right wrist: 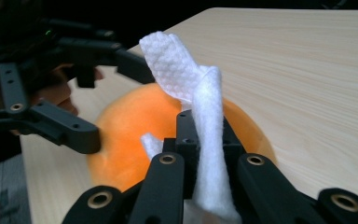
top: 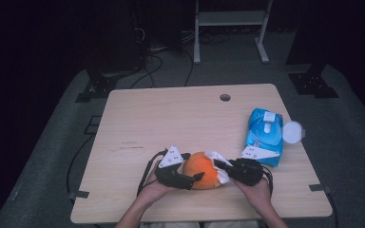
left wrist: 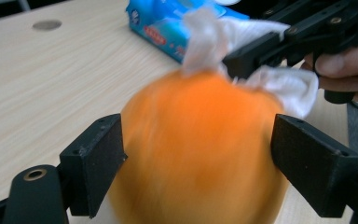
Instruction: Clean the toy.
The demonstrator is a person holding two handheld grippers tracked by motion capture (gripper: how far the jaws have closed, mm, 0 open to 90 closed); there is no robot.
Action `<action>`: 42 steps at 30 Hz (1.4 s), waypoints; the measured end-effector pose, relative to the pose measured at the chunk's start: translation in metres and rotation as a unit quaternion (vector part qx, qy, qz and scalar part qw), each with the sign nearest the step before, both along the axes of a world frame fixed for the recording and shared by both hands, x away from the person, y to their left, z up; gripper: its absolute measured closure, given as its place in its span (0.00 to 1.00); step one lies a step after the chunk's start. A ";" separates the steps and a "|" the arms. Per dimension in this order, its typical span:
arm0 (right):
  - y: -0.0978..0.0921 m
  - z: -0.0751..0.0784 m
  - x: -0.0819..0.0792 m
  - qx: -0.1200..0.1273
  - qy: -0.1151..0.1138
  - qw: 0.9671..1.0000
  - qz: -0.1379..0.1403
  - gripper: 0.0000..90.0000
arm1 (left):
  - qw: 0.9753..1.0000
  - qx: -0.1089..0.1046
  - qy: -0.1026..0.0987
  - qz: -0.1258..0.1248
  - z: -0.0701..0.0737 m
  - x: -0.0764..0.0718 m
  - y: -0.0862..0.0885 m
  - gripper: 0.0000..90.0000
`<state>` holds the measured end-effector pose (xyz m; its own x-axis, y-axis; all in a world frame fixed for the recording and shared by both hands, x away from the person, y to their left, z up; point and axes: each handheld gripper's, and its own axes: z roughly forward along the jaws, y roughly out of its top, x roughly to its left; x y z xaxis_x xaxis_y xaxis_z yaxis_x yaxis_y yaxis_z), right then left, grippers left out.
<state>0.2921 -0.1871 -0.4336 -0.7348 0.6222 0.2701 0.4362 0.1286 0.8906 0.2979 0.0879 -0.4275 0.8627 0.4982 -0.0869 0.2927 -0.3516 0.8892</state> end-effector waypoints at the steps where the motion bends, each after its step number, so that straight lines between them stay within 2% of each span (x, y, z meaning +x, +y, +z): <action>1: -0.002 0.000 0.001 0.000 0.000 1.000 -0.004 0.93 | 1.000 0.005 -0.001 -0.002 -0.002 0.000 -0.002 0.23; 3: 0.003 0.004 -0.003 -0.007 -0.005 1.000 -0.001 0.93 | 1.000 0.021 -0.009 -0.011 -0.004 -0.004 -0.007 0.26; 6: 0.015 0.012 -0.010 -0.013 -0.024 0.999 0.023 0.93 | 0.999 0.030 -0.019 -0.023 -0.003 -0.007 -0.010 0.27; 8: 0.016 0.012 -0.009 -0.017 -0.026 0.999 0.023 0.93 | 0.999 0.029 -0.020 -0.024 -0.003 -0.007 -0.009 0.27; 10: 0.009 0.007 -0.005 -0.015 -0.019 1.000 0.013 0.93 | 1.000 0.011 -0.011 -0.016 0.000 -0.003 -0.002 0.22; 12: 0.003 0.005 -0.003 -0.025 -0.020 0.999 0.000 0.93 | 1.000 0.001 0.006 0.003 -0.001 0.002 -0.002 0.15; 14: 0.002 0.007 -0.004 -0.024 -0.019 1.000 -0.002 0.93 | 1.000 0.008 0.015 -0.004 -0.005 0.002 -0.006 0.16; 18: 0.019 0.014 -0.013 -0.016 -0.030 0.999 0.034 0.93 | 0.999 0.034 -0.017 -0.026 -0.004 -0.008 -0.015 0.23; 20: 0.024 0.016 -0.014 -0.029 -0.038 0.998 0.038 0.93 | 0.999 0.036 -0.023 -0.029 -0.002 -0.009 -0.014 0.23; 22: 0.018 0.015 -0.010 -0.027 -0.036 0.999 0.027 0.93 | 0.999 0.020 -0.016 -0.028 0.001 -0.006 -0.009 0.21; 24: 0.007 0.013 -0.005 -0.036 -0.037 0.999 0.001 0.93 | 1.000 0.007 -0.001 -0.010 0.001 -0.002 -0.006 0.15; 26: -0.002 0.009 -0.001 -0.019 -0.018 1.000 -0.011 0.93 | 1.000 0.007 0.015 -0.014 -0.003 0.001 -0.007 0.14; 28: 0.003 0.009 -0.005 -0.017 -0.016 1.000 -0.001 0.93 | 1.000 0.022 0.002 -0.018 -0.005 -0.003 -0.012 0.20; 31: 0.019 0.014 -0.013 -0.014 -0.029 0.999 0.034 0.93 | 0.999 0.039 -0.019 -0.027 0.001 -0.009 -0.017 0.25; 33: 0.022 0.017 -0.013 -0.020 -0.035 0.998 0.039 0.93 | 0.999 0.034 -0.025 -0.031 0.003 -0.011 -0.016 0.24; 35: 0.015 0.015 -0.009 -0.020 -0.032 0.999 0.028 0.93 | 0.999 0.019 -0.010 -0.029 0.003 -0.007 -0.011 0.19; 37: 0.006 0.012 -0.005 -0.030 -0.033 0.999 0.012 0.93 | 1.000 0.014 0.012 -0.015 0.002 -0.002 -0.008 0.11; 39: -0.001 0.009 -0.003 -0.016 -0.020 1.000 0.005 0.93 | 0.999 0.007 0.041 -0.018 -0.004 0.002 -0.008 0.11; 40: -0.001 0.010 -0.004 -0.016 -0.018 1.000 0.005 0.93 | 0.999 0.012 0.048 -0.021 -0.006 0.002 -0.009 0.14; 42: 0.005 0.012 -0.007 -0.013 -0.019 1.000 0.013 0.93 | 0.999 0.025 0.031 -0.021 -0.006 -0.002 -0.012 0.22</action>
<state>0.2846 -0.1820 -0.4212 -0.7607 0.6083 0.2264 0.3986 0.1625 0.9026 0.2960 0.0755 -0.4336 0.8763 0.4675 -0.1161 0.3307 -0.4086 0.8507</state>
